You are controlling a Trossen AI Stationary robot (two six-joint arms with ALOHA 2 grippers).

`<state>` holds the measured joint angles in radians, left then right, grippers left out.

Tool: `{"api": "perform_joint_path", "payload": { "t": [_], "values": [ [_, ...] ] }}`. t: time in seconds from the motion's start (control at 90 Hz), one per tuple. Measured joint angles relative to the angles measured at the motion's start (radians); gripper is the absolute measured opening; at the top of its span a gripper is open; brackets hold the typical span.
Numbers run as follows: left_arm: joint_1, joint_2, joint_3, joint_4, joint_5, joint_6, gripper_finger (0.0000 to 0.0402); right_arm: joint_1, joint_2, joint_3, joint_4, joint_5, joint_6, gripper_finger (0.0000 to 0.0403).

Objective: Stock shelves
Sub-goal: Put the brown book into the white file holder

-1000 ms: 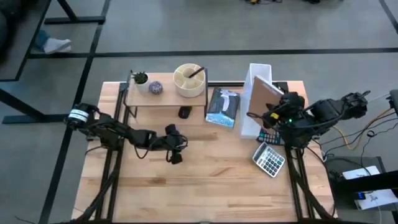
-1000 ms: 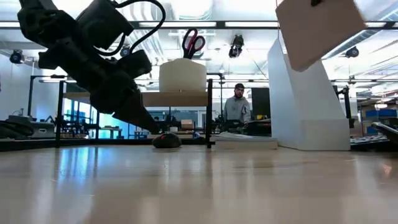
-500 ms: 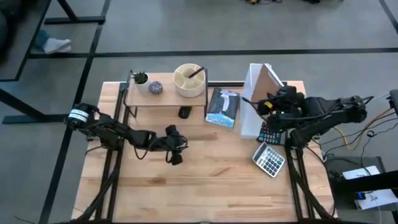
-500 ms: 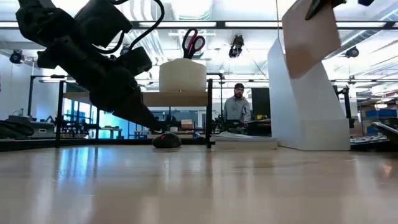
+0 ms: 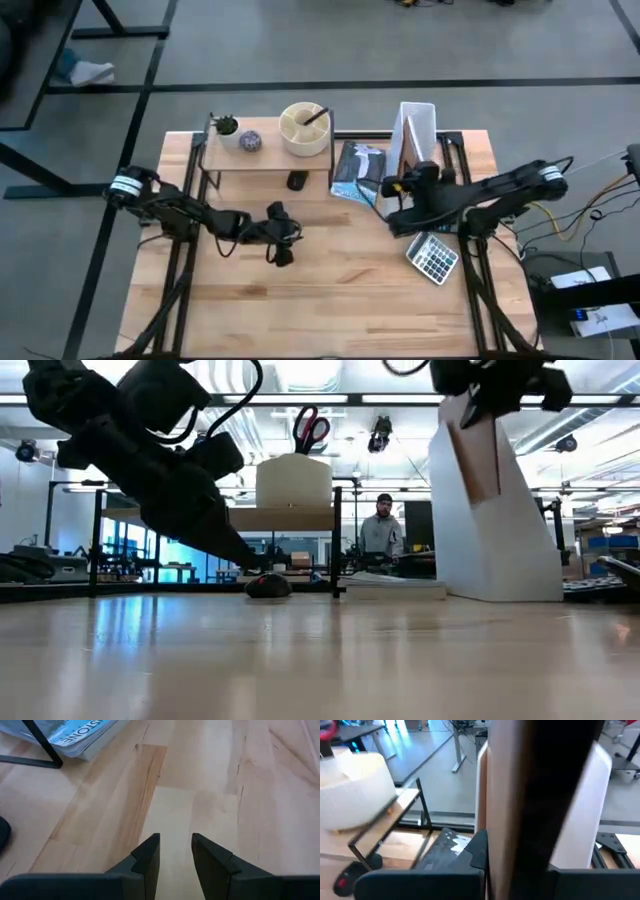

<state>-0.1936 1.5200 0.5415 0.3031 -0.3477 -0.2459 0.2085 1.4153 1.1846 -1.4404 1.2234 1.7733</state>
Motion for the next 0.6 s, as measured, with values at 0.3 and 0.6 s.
{"api": "perform_joint_path", "payload": {
  "t": [0.3,0.6],
  "values": [
    [0.000,0.000,0.000,0.003,0.000,0.000,0.0098,-0.009,0.086,-0.045,0.004,-0.032,0.082,0.0002],
    [-0.002,0.000,0.000,0.004,0.000,-0.003,0.0098,-0.016,0.109,-0.142,0.007,-0.022,0.203,0.0003]
  ]
}}
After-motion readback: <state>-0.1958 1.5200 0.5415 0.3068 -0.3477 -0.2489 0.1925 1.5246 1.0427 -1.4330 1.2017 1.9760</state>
